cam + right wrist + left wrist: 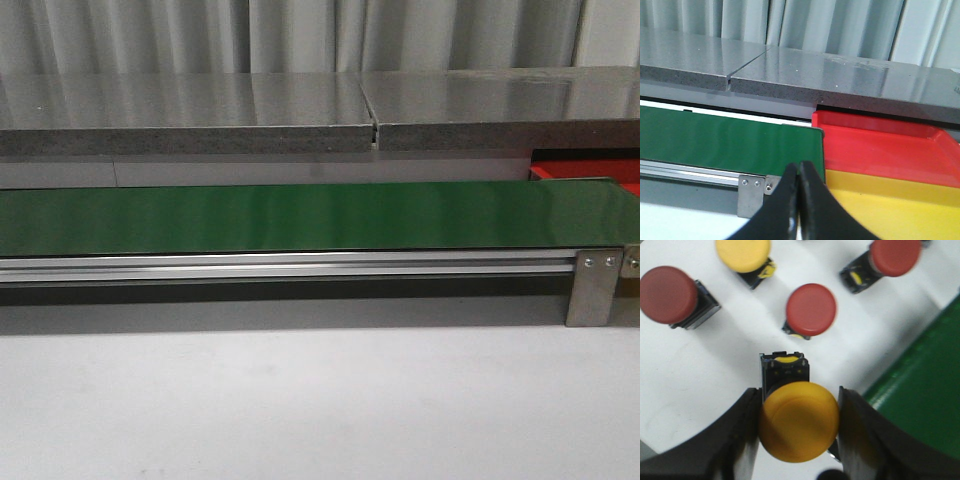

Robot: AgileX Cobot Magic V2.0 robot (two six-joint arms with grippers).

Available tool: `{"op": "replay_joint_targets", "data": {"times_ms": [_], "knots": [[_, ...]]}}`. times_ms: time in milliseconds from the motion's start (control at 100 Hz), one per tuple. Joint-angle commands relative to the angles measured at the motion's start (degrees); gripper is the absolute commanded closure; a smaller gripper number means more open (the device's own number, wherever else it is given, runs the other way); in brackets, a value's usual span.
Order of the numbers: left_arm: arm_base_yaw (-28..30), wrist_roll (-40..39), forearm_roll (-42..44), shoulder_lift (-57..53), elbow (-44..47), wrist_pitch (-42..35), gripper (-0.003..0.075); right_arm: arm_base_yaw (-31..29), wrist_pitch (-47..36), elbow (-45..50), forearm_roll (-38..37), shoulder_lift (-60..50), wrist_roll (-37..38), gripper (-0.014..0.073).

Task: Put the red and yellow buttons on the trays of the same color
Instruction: 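Grasp the yellow button, carry it onto the belt's near end, release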

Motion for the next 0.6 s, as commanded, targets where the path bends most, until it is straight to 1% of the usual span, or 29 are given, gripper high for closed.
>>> {"op": "replay_joint_targets", "data": {"times_ms": [0, 200, 350, 590], "knots": [[-2.6, 0.3, -0.9, -4.1, -2.9, -1.0, 0.0604, -0.3, -4.9, -0.6, 0.0, -0.9, -0.3, 0.0662], [-9.0, 0.3, -1.1, -3.3, -10.6, 2.7, 0.0603, -0.3, -4.9, -0.6, 0.0, -0.9, -0.3, 0.0662], [-13.2, 0.3, -1.6, -1.0, -13.4, 4.9, 0.0603, -0.3, -4.9, -0.6, 0.0, -0.9, -0.3, 0.0662], [-15.5, 0.5, -3.0, 3.3, -14.4, 6.6, 0.0603, -0.3, -4.9, -0.6, 0.0, -0.9, -0.3, 0.0662]]}}
